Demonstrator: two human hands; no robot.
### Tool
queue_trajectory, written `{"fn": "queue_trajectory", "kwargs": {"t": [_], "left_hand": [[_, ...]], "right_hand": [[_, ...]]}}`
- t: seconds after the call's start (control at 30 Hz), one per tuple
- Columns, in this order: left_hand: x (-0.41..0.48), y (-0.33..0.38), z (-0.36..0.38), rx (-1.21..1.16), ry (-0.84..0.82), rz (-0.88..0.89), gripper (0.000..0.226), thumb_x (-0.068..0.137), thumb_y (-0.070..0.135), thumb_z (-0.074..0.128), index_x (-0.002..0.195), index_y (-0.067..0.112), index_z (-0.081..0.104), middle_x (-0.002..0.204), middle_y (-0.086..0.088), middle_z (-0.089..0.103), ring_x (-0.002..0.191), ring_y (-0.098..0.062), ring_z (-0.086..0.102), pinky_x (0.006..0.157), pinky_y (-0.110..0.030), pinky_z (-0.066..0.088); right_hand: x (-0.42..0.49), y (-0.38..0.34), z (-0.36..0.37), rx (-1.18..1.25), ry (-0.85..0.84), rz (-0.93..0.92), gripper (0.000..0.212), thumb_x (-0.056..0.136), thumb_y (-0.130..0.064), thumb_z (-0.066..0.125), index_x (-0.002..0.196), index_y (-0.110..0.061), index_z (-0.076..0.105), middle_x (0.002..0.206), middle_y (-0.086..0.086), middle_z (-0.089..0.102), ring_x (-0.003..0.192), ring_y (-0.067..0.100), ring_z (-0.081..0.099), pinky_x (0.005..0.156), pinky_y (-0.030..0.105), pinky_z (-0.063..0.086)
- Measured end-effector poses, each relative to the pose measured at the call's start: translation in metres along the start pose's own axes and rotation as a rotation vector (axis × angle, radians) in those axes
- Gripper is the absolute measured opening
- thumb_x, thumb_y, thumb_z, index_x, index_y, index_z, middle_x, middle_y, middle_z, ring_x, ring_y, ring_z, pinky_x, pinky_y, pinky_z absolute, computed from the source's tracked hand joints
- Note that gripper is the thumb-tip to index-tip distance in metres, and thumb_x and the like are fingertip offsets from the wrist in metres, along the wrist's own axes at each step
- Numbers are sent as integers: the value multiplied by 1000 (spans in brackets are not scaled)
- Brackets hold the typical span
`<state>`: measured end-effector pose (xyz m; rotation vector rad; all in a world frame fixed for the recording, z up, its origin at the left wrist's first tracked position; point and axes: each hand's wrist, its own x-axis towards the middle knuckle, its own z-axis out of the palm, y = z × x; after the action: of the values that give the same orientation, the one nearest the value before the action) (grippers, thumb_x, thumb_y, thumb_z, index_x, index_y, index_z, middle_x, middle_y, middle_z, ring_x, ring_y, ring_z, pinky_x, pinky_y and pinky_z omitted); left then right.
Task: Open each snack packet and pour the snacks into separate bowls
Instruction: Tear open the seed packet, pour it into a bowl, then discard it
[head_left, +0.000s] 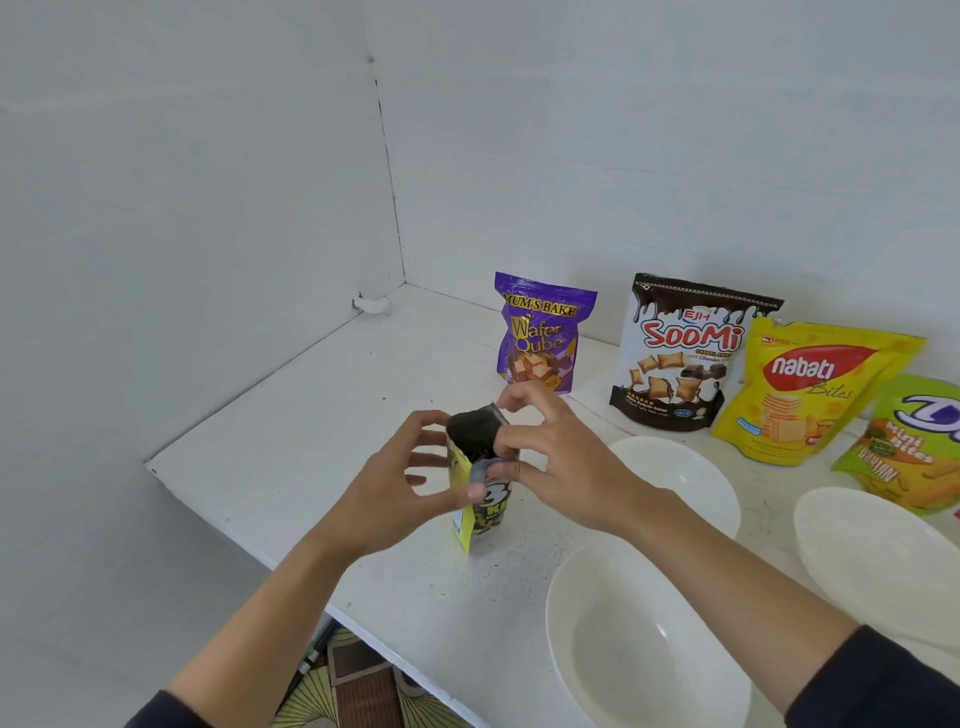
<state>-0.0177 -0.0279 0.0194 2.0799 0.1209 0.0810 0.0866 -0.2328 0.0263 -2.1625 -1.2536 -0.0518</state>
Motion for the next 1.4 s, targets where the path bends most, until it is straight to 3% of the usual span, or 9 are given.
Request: {"fn": "queue_trajectory", "kwargs": {"t": [0.17,0.47,0.57,0.7,0.93,1.03,1.1,1.2,1.4], "left_hand": [[-9,-4,19,-74,108,53,44,88,43,72,125,44,48,109,14,70,107,-6,68,95,-42,56],[-13,3,49,-288,96,219,29,97,14,65,116,31,51,122,8,64,120,-26,63,91,-41,58],[-10,10,53,-471,114,165,22,98,9,63,117,21,58,125,2,65,120,-25,62,93,-38,56],[-3,23,60,-697,105,71,36,100,19,58,134,29,53,134,4,61,124,-22,62,103,-45,51],[5,30,64,-939,43,-48,41,94,13,64,133,23,56,140,-12,57,125,-35,62,102,-63,50],[5,30,57,-967,25,-62,38,94,12,62,132,18,60,138,-10,60,122,-33,64,100,-62,51],[6,28,51,-972,8,-63,36,96,10,59,131,17,62,139,-8,60,121,-32,65,96,-58,55],[7,24,44,-950,-27,-80,35,97,8,58,131,15,62,140,-9,59,123,-35,62,95,-58,55],[4,23,43,-859,-28,-60,35,97,8,59,131,14,60,141,-8,58,126,-39,58,100,-61,52]], "right_hand": [[10,-5,-1,28,197,34,15,98,-38,61,86,-32,53,130,-6,46,127,18,44,104,45,40],[29,-19,-42,218,611,147,25,101,-26,56,83,-10,53,87,5,60,85,23,59,71,39,51],[32,-17,-53,342,693,255,24,103,-26,54,84,-12,51,89,11,57,83,18,59,67,24,46],[30,-17,-61,432,767,328,28,102,-27,56,84,-7,51,97,17,58,81,6,59,62,10,44],[9,-19,-72,411,761,411,14,95,-23,66,88,-14,58,124,8,45,92,-24,48,64,1,43],[-12,-14,-77,451,688,431,13,90,-26,73,86,-28,60,130,0,44,119,5,52,74,9,48],[-25,-11,-78,644,607,460,18,89,-27,75,84,-35,60,122,2,58,110,22,65,75,25,52],[-41,-5,-73,746,576,495,17,90,-21,75,97,-29,63,120,15,65,100,22,73,76,36,59],[-65,-6,-68,637,557,472,34,91,-20,73,120,-33,59,115,-5,62,109,21,67,90,44,59]]}}
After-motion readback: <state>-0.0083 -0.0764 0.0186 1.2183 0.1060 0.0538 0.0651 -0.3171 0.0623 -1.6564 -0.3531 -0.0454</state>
